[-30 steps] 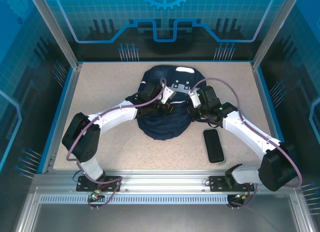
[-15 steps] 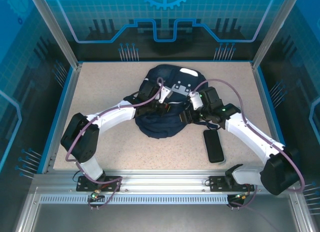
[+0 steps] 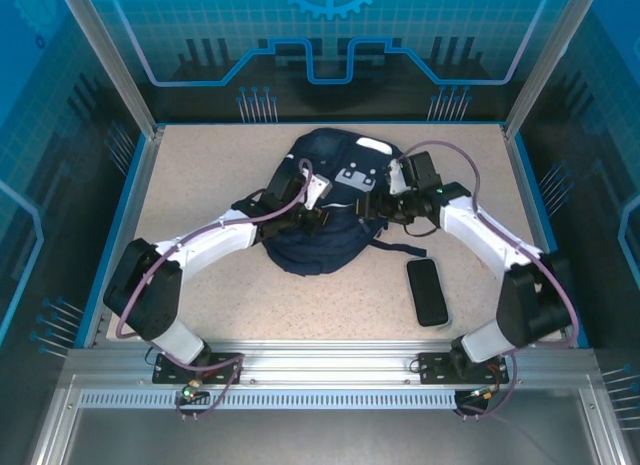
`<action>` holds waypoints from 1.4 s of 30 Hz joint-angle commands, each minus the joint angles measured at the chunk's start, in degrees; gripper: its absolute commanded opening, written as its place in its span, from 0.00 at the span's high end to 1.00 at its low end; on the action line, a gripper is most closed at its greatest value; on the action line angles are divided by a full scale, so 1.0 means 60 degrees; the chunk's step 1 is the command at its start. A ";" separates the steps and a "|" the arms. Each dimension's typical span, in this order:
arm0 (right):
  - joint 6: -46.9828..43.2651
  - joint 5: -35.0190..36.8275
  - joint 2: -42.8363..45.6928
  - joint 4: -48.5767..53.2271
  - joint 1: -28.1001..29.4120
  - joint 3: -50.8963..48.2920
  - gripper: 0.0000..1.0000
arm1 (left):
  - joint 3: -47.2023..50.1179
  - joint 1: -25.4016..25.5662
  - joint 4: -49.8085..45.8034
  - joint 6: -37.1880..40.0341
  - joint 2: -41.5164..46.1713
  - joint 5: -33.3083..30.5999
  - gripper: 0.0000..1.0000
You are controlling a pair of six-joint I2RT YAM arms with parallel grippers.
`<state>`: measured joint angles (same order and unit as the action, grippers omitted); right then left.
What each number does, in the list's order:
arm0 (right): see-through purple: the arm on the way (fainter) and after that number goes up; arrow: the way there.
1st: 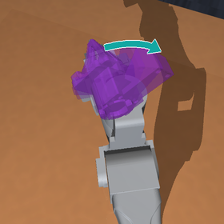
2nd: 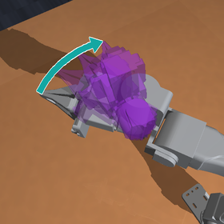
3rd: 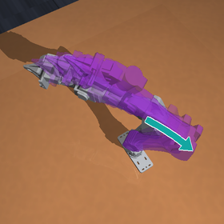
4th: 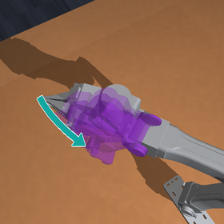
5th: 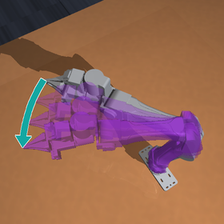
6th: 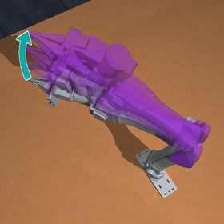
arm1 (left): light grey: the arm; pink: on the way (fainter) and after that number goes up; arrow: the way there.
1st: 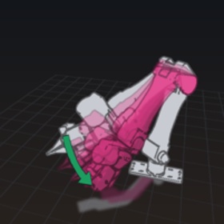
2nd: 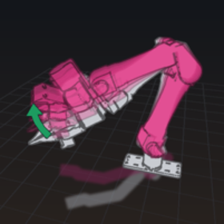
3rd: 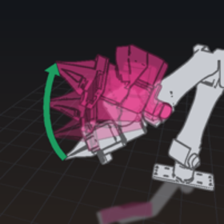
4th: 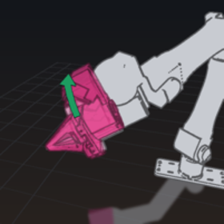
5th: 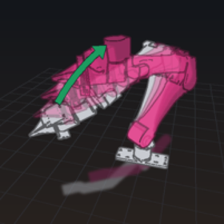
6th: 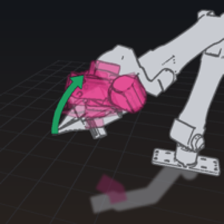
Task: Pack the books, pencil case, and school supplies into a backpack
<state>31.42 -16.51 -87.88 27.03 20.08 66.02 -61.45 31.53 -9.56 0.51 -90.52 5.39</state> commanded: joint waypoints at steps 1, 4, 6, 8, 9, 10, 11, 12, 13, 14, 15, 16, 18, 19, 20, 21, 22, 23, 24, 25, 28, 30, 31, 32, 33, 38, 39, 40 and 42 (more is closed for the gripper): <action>0.1059 -0.1136 -0.0817 -0.0531 -0.0027 0.0514 0.30 | 0.0451 -0.0283 0.0165 -0.0025 0.0747 -0.0261 0.90; 0.1620 -0.1532 -0.1504 -0.0820 0.0241 0.0742 0.31 | 0.0559 -0.0361 -0.0165 -0.0285 0.1054 -0.0453 0.76; 0.2071 -0.1664 -0.1807 -0.1254 0.0515 0.0640 0.31 | 0.0574 -0.0353 -0.0488 -0.0846 0.1301 -0.0803 0.57; 0.2466 -0.2225 -0.2230 -0.1946 0.0916 0.0555 0.32 | 0.0552 -0.0358 -0.1007 -0.1664 0.1537 -0.1210 0.41; 0.2595 -0.2385 -0.2379 -0.2167 0.1086 0.0567 0.32 | 0.0525 -0.0361 -0.1294 -0.2106 0.1639 -0.1316 0.38; 0.2690 -0.2488 -0.2517 -0.2387 0.1297 0.0591 0.32 | 0.0495 -0.0358 -0.1650 -0.2552 0.1782 -0.1339 0.36; 0.2728 -0.2533 -0.2663 -0.2505 0.1479 0.0661 0.33 | 0.0547 -0.0362 -0.1925 -0.3072 0.1945 -0.1326 0.35; 0.2744 -0.2541 -0.2762 -0.2581 0.1598 0.0730 0.33 | 0.0622 -0.0356 -0.2099 -0.3526 0.2098 -0.1296 0.34; 0.2765 -0.2551 -0.2870 -0.2694 0.1727 0.0798 0.33 | 0.0706 -0.0333 -0.2313 -0.3986 0.2290 -0.1152 0.34; 0.2791 -0.2560 -0.2958 -0.2842 0.1827 0.0852 0.34 | 0.0828 -0.0286 -0.2467 -0.4408 0.2476 -0.1014 0.33; 0.2810 -0.2557 -0.3044 -0.2891 0.1889 0.0932 0.34 | 0.0939 -0.0213 -0.2557 -0.4757 0.2637 -0.1022 0.33; 0.2786 -0.2562 -0.3148 -0.2906 0.1986 0.1063 0.34 | 0.1090 -0.0103 -0.2640 -0.5150 0.2805 -0.1069 0.33; 0.2698 -0.2625 -0.3357 -0.2908 0.2113 0.1341 0.35 | 0.1374 0.0080 -0.2742 -0.5931 0.3064 -0.1137 0.33; 0.2646 -0.2633 -0.3415 -0.2911 0.2174 0.1437 0.36 | 0.1586 0.0189 -0.2672 -0.6383 0.3182 -0.1141 0.34; 0.2644 -0.2513 -0.3395 -0.2882 0.2202 0.1476 0.36 | 0.1794 0.0280 -0.2574 -0.6751 0.3255 -0.1091 0.35; 0.2658 -0.2370 -0.3347 -0.2846 0.2206 0.1460 0.36 | 0.1932 0.0363 -0.2515 -0.6970 0.3287 -0.1133 0.35; 0.2645 -0.2129 -0.3206 -0.2761 0.2192 0.1414 0.36 | 0.2108 0.0494 -0.2457 -0.7145 0.3295 -0.1247 0.36; 0.2619 -0.1814 -0.3014 -0.2644 0.2191 0.1330 0.36 | 0.2280 0.0601 -0.2279 -0.7177 0.3245 -0.1255 0.37; 0.2590 -0.1575 -0.2829 -0.2553 0.2184 0.1228 0.37 | 0.2347 0.0658 -0.2167 -0.7168 0.3145 -0.1213 0.37; 0.2587 -0.1296 -0.2589 -0.2423 0.2179 0.1118 0.36 | 0.2356 0.0708 -0.2145 -0.7174 0.2971 -0.1219 0.37; 0.2612 -0.0545 -0.1896 -0.2122 0.2177 0.0731 0.36 | 0.2289 0.0821 -0.1707 -0.7127 0.2291 -0.1140 0.38; 0.2640 -0.0155 -0.1495 -0.1980 0.2177 0.0472 0.36 | 0.2128 0.0874 -0.1467 -0.7150 0.1838 -0.1017 0.41; 0.2653 0.0030 -0.1302 -0.1926 0.2169 0.0321 0.35 | 0.2010 0.0918 -0.1455 -0.7242 0.1635 -0.1125 0.42; 0.2673 0.0169 -0.1140 -0.1904 0.2176 0.0178 0.35 | 0.1917 0.0922 -0.1426 -0.7314 0.1446 -0.1165 0.44; 0.2688 0.0244 -0.1014 -0.1886 0.2162 0.0060 0.35 | 0.1844 0.0924 -0.1408 -0.7428 0.1319 -0.1213 0.45; 0.2822 0.0609 -0.0637 -0.1866 0.2148 -0.0460 0.35 | 0.1593 0.0947 -0.1341 -0.8042 0.0737 -0.1516 0.55; 0.2855 0.0626 -0.0598 -0.1903 0.2147 -0.0544 0.35 | 0.1531 0.0961 -0.1364 -0.8102 0.0645 -0.1594 0.55; 0.2888 0.0655 -0.0578 -0.1940 0.2147 -0.0619 0.35 | 0.1452 0.0977 -0.1396 -0.8143 0.0568 -0.1674 0.56; 0.2926 0.0701 -0.0519 -0.2009 0.2134 -0.0747 0.35 | 0.1313 0.1011 -0.1445 -0.8224 0.0443 -0.1841 0.56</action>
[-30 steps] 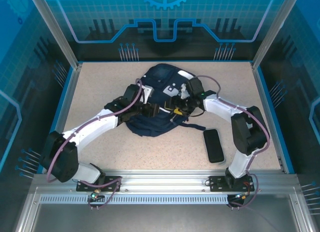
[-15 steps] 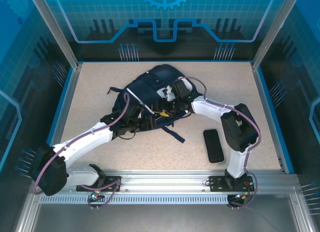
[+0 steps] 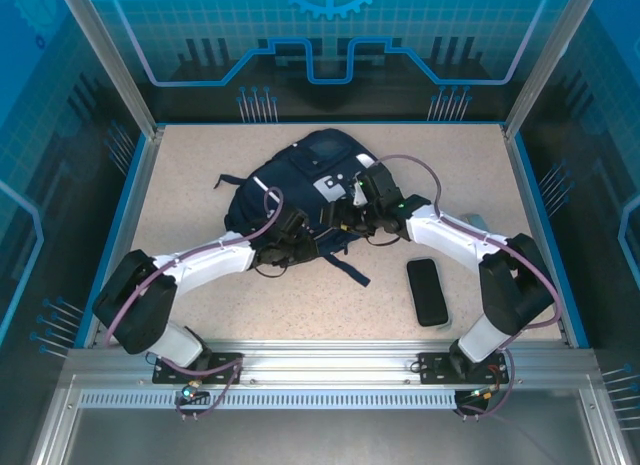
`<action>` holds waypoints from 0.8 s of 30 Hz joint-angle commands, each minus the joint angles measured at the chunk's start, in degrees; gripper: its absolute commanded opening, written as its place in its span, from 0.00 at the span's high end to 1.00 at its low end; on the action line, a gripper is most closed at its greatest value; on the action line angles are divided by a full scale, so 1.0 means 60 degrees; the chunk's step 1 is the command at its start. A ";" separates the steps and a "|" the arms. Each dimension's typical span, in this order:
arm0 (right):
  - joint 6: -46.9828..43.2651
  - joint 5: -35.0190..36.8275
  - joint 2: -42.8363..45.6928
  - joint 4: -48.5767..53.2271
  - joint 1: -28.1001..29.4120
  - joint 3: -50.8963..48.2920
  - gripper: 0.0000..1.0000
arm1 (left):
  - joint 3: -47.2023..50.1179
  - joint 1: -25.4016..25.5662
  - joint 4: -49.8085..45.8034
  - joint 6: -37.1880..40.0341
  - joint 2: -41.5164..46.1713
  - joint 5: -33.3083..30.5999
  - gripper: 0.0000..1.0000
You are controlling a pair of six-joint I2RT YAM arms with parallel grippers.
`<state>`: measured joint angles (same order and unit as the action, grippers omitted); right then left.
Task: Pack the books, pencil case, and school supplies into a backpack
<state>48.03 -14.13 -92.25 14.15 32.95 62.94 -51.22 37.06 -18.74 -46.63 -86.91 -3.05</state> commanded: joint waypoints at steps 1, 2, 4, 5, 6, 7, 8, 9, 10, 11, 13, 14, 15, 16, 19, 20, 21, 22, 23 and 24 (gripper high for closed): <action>0.0189 0.0343 0.0210 0.0118 0.0002 -0.0285 0.35 | -0.0488 0.0133 -0.0005 -0.0429 -0.0231 -0.0580 0.57; 0.0198 0.0411 0.0228 0.0117 -0.0002 -0.0330 0.35 | -0.0593 0.0176 -0.0073 -0.0431 -0.0328 -0.0658 0.57; 0.0269 0.0594 0.0280 0.0124 0.0002 -0.0450 0.35 | -0.0836 0.0227 -0.0380 -0.0554 -0.0557 -0.0872 0.57; 0.0345 0.0738 0.0347 0.0105 0.0002 -0.0544 0.35 | -0.0940 0.0253 -0.0481 -0.0609 -0.0667 -0.0959 0.57; 0.0407 0.0867 0.0408 0.0077 0.0002 -0.0657 0.35 | -0.1016 0.0290 -0.0586 -0.0693 -0.0743 -0.1037 0.57; 0.0457 0.1025 0.0477 0.0058 0.0001 -0.0751 0.36 | -0.1100 0.0312 -0.0654 -0.0728 -0.0829 -0.1105 0.58; 0.0508 0.1194 0.0567 0.0069 0.0002 -0.0851 0.36 | -0.1228 0.0324 -0.0811 -0.0772 -0.0940 -0.1220 0.58; 0.0546 0.1325 0.0640 0.0080 0.0001 -0.0926 0.36 | -0.1358 0.0340 -0.1022 -0.0790 -0.1049 -0.1369 0.58; 0.0576 0.1468 0.0716 0.0088 0.0001 -0.1018 0.35 | -0.1537 0.0356 -0.1295 -0.0801 -0.1184 -0.1535 0.58; 0.0618 0.1605 0.0786 0.0088 0.0001 -0.1127 0.35 | -0.1680 0.0344 -0.1545 -0.0838 -0.1318 -0.1659 0.58; 0.0671 0.1783 0.0893 0.0103 0.0002 -0.1276 0.35 | -0.1838 0.0372 -0.1857 -0.0834 -0.1503 -0.1861 0.59; 0.0690 0.1859 0.0936 0.0102 -0.0002 -0.1328 0.35 | -0.1883 0.0375 -0.1959 -0.0810 -0.1588 -0.1935 0.60; 0.0696 0.1913 0.0973 0.0116 -0.0006 -0.1384 0.35 | -0.1945 0.0384 -0.2074 -0.0773 -0.1685 -0.1980 0.61; 0.0719 0.1965 0.1000 0.0118 -0.0007 -0.1431 0.35 | -0.2018 0.0384 -0.2199 -0.0710 -0.1800 -0.2027 0.62; 0.0751 0.2018 0.1032 0.0088 0.0002 -0.1511 0.35 | -0.2084 0.0391 -0.2297 -0.0580 -0.1999 -0.2022 0.68; 0.0755 0.2018 0.1019 0.0077 -0.0006 -0.1522 0.35 | -0.2076 0.0394 -0.2257 -0.0549 -0.2020 -0.1986 0.69; 0.0766 0.2018 0.1019 0.0073 0.0001 -0.1545 0.35 | -0.2055 0.0410 -0.2198 -0.0530 -0.2021 -0.1943 0.71; 0.0762 0.2019 0.1005 0.0052 0.0002 -0.1546 0.35 | -0.2032 0.0408 -0.2141 -0.0485 -0.2008 -0.1913 0.74; 0.0767 0.2020 0.1006 0.0066 0.0001 -0.1553 0.35 | -0.2004 0.0402 -0.2082 -0.0470 -0.1970 -0.1886 0.76; 0.0765 0.2018 0.0990 0.0062 0.0001 -0.1558 0.35 | -0.1970 0.0409 -0.1996 -0.0443 -0.1918 -0.1863 0.79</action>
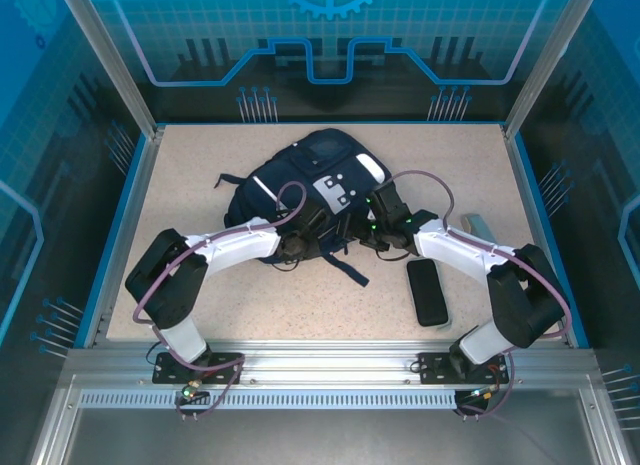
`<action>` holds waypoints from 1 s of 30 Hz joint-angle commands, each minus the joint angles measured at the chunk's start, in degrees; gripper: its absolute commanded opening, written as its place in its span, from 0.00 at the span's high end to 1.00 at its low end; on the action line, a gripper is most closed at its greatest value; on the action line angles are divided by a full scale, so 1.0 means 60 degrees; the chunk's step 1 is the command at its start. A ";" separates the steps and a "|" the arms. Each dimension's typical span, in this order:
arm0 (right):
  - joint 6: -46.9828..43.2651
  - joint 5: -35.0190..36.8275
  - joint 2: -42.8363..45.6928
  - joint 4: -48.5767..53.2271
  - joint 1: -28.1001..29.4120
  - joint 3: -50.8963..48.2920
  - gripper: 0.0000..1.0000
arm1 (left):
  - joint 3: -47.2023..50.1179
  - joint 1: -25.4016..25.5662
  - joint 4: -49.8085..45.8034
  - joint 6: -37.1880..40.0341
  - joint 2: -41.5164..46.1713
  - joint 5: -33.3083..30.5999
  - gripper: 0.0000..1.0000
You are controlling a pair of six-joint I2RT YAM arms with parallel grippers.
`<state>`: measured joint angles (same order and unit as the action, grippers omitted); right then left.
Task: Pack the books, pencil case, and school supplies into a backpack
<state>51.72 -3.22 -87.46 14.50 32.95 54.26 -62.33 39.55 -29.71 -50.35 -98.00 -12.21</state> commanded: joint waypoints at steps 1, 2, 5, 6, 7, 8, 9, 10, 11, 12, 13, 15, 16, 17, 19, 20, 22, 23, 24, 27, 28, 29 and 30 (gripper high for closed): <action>0.0154 0.0201 0.0191 0.0002 0.0001 -0.0112 0.35 | -0.0080 -0.0014 -0.0088 0.0230 -0.0003 -0.0310 0.82; 0.0144 0.0211 0.0194 0.0000 0.0002 -0.0118 0.35 | -0.0065 -0.0013 -0.0059 0.0259 0.0053 -0.0302 0.85; 0.0148 0.0215 0.0191 -0.0014 0.0024 -0.0142 0.35 | 0.0080 -0.0007 0.0099 0.0387 0.0318 -0.0280 0.92; 0.0164 0.0220 0.0179 -0.0022 0.0016 -0.0151 0.35 | 0.0142 -0.0014 0.0157 0.0443 0.0427 -0.0258 0.94; 0.0182 0.0215 0.0170 -0.0054 0.0023 -0.0184 0.35 | 0.0188 -0.0005 0.0197 0.0511 0.0533 -0.0224 0.97; 0.0223 0.0201 0.0150 -0.0093 0.0031 -0.0199 0.35 | 0.0240 -0.0013 0.0238 0.0592 0.0626 -0.0174 0.99; 0.0242 0.0187 0.0110 -0.0136 0.0031 -0.0211 0.35 | 0.0306 -0.0014 0.0291 0.0728 0.0733 -0.0110 1.00; 0.0296 0.0160 0.0055 -0.0191 0.0029 -0.0214 0.35 | 0.0370 -0.0015 0.0322 0.0897 0.0847 -0.0064 1.00; 0.0332 0.0110 -0.0014 -0.0262 0.0044 -0.0217 0.35 | 0.0409 -0.0012 0.0323 0.1014 0.0924 -0.0035 1.00; 0.0392 0.0055 -0.0112 -0.0352 0.0046 -0.0205 0.34 | 0.0451 -0.0011 0.0331 0.1268 0.1025 0.0025 1.00; 0.0463 0.0014 -0.0231 -0.0433 0.0060 -0.0179 0.34 | 0.0485 -0.0002 0.0331 0.1542 0.1102 0.0119 1.00; 0.0632 -0.0028 -0.0545 -0.0576 0.0087 -0.0067 0.32 | 0.0489 -0.0015 0.0171 0.1937 0.1231 0.0181 1.00; 0.0704 -0.0066 -0.0738 -0.0649 0.0100 0.0034 0.32 | 0.0489 -0.0010 0.0067 0.2159 0.1286 0.0214 1.00; 0.0755 -0.0052 -0.0929 -0.0709 0.0117 0.0150 0.31 | 0.0471 -0.0006 -0.0100 0.2314 0.1345 0.0193 1.00; 0.0868 0.0106 -0.1321 -0.0654 0.0126 0.0425 0.32 | 0.0496 -0.0007 -0.0357 0.2533 0.1479 0.0124 1.00; 0.0884 0.0233 -0.1515 -0.0610 0.0131 0.0574 0.33 | 0.0485 -0.0014 -0.0593 0.2535 0.1540 -0.0038 1.00; 0.0924 0.0618 -0.1855 -0.0403 0.0125 0.0851 0.37 | 0.0394 -0.0024 -0.1143 0.2528 0.1607 -0.0405 1.00; 0.0916 0.0865 -0.2007 -0.0262 0.0125 0.0973 0.40 | 0.0355 -0.0039 -0.1365 0.2529 0.1632 -0.0526 1.00; 0.0904 0.1169 -0.2178 -0.0018 0.0133 0.1149 0.43 | 0.0342 -0.0036 -0.1601 0.2530 0.1679 -0.0659 1.00; 0.0823 0.1943 -0.2580 0.0530 0.0119 0.1533 0.54 | 0.0529 -0.0143 -0.2035 0.2517 0.1900 -0.0958 1.00; 0.0784 0.2114 -0.2694 0.0657 0.0091 0.1607 0.58 | 0.0645 -0.0235 -0.2142 0.2500 0.2012 -0.1005 1.00; 0.0745 0.2244 -0.2789 0.0748 0.0052 0.1695 0.59 | 0.0774 -0.0329 -0.2191 0.2508 0.2114 -0.1030 1.00; 0.0698 0.2390 -0.2868 0.0864 0.0011 0.1771 0.61 | 0.0908 -0.0439 -0.2214 0.2526 0.2239 -0.1059 1.00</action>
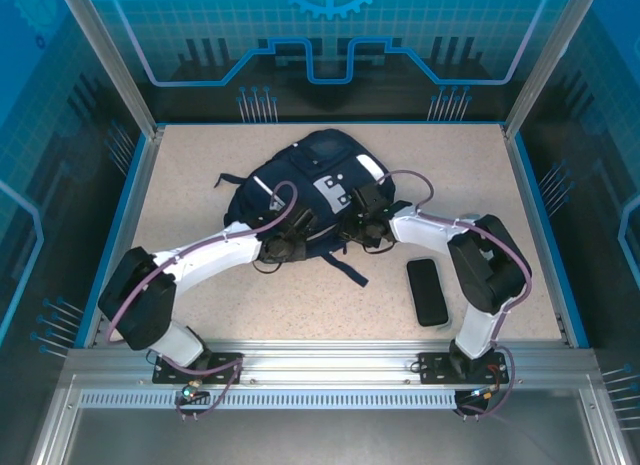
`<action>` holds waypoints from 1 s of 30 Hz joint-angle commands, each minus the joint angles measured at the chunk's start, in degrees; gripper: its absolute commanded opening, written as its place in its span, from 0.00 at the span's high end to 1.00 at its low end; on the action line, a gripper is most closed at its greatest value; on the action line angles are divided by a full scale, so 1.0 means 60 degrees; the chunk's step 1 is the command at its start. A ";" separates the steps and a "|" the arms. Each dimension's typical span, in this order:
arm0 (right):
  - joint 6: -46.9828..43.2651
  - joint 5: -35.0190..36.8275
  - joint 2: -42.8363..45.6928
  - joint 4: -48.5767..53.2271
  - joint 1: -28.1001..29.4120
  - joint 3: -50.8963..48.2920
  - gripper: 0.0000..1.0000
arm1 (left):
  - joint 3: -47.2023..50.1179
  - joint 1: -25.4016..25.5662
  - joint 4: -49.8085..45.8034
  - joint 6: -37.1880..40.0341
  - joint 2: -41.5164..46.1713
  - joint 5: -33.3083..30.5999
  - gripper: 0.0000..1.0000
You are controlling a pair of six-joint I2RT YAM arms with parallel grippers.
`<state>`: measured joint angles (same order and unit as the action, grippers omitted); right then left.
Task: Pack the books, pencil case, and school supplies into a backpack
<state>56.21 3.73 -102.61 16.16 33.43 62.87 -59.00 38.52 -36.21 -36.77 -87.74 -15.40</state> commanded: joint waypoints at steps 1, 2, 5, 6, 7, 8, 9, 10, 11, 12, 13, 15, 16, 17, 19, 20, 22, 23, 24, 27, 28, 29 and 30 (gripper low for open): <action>-0.0097 0.1356 -0.0430 0.0690 -0.0119 0.0400 0.62 | 0.0520 -0.0415 -0.1118 0.0265 0.0671 -0.0531 1.00; -0.0158 0.1453 -0.0473 0.0736 -0.0182 0.0461 0.62 | 0.0625 -0.0551 -0.1100 0.0307 0.0778 -0.0512 1.00; -0.0404 0.1687 -0.0615 0.0924 -0.0440 0.0649 0.62 | 0.0906 -0.0882 -0.0763 0.0526 0.1064 -0.0334 1.00; -0.0504 0.1660 -0.0583 0.0890 -0.0513 0.0656 0.62 | 0.0952 -0.0924 -0.0547 0.0675 0.1101 -0.0180 1.00; -0.0648 0.1566 -0.0484 0.0762 -0.0585 0.0608 0.62 | 0.0960 -0.0927 -0.0243 0.0849 0.1132 0.0033 1.00; -0.0836 0.1349 -0.0289 0.0551 -0.0648 0.0521 0.60 | 0.0971 -0.0927 0.0075 0.1037 0.1133 0.0408 1.00; -0.1010 0.1130 -0.0108 0.0359 -0.0675 0.0435 0.57 | 0.0957 -0.0912 0.0362 0.1235 0.1117 0.0790 1.00; -0.1193 0.0923 0.0170 0.0231 -0.0693 0.0348 0.54 | 0.0917 -0.0883 0.0677 0.1427 0.1091 0.1298 1.00; -0.1303 0.0835 0.0461 0.0219 -0.0694 0.0277 0.51 | 0.0864 -0.0829 0.0897 0.1556 0.1064 0.1642 1.00; -0.1389 0.0717 0.0796 0.0244 -0.0690 0.0184 0.47 | 0.0766 -0.0714 0.1132 0.1721 0.1035 0.1938 1.00; -0.1466 0.0621 0.1162 0.0308 -0.0694 0.0090 0.43 | 0.0639 -0.0527 0.1291 0.1925 0.0996 0.2110 1.00; -0.1477 0.0565 0.1815 0.0570 -0.0707 -0.0093 0.36 | 0.0314 -0.0076 0.1444 0.2285 0.0898 0.2194 1.00; -0.1445 0.0514 0.2153 0.0687 -0.0713 -0.0234 0.33 | 0.0139 0.0135 0.1514 0.2415 0.0810 0.2286 1.00; -0.1388 0.0479 0.2445 0.0791 -0.0731 -0.0362 0.31 | 0.0002 0.0287 0.1609 0.2437 0.0728 0.2427 1.00; -0.1201 0.0433 0.3060 0.1090 -0.0800 -0.0657 0.29 | -0.0233 0.0625 0.1930 0.2438 0.0502 0.2767 1.00; -0.1073 0.0409 0.3311 0.1247 -0.0840 -0.0773 0.29 | -0.0357 0.0774 0.2079 0.2405 0.0386 0.2888 1.00; -0.0487 0.0127 0.3895 0.1371 -0.0976 -0.1233 0.29 | -0.0699 0.1103 0.2406 0.2266 0.0007 0.3205 1.00; -0.0182 -0.0074 0.4121 0.1322 -0.1046 -0.1431 0.29 | -0.0868 0.1231 0.2542 0.2220 -0.0163 0.3339 1.00; 0.0213 -0.0335 0.4331 0.1228 -0.1100 -0.1691 0.29 | -0.1075 0.1371 0.2659 0.2143 -0.0411 0.3442 1.00; 0.1221 -0.1008 0.4771 0.0976 -0.1205 -0.2312 0.32 | -0.1699 0.1662 0.2821 0.2086 -0.1056 0.3536 1.00; 0.1560 -0.1227 0.4892 0.0757 -0.1223 -0.2539 0.33 | -0.1866 0.1708 0.2826 0.2042 -0.1232 0.3516 1.00; 0.1825 -0.1403 0.4977 0.0477 -0.1221 -0.2730 0.35 | -0.1975 0.1709 0.2828 0.2027 -0.1343 0.3578 1.00; 0.2107 -0.1591 0.5050 0.0155 -0.1221 -0.2944 0.39 | -0.2069 0.1709 0.2826 0.2006 -0.1461 0.3635 1.00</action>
<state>61.12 -0.69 -74.08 20.05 26.55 47.88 -68.27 48.12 -22.17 -25.10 -95.61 2.39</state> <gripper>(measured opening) 0.638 0.047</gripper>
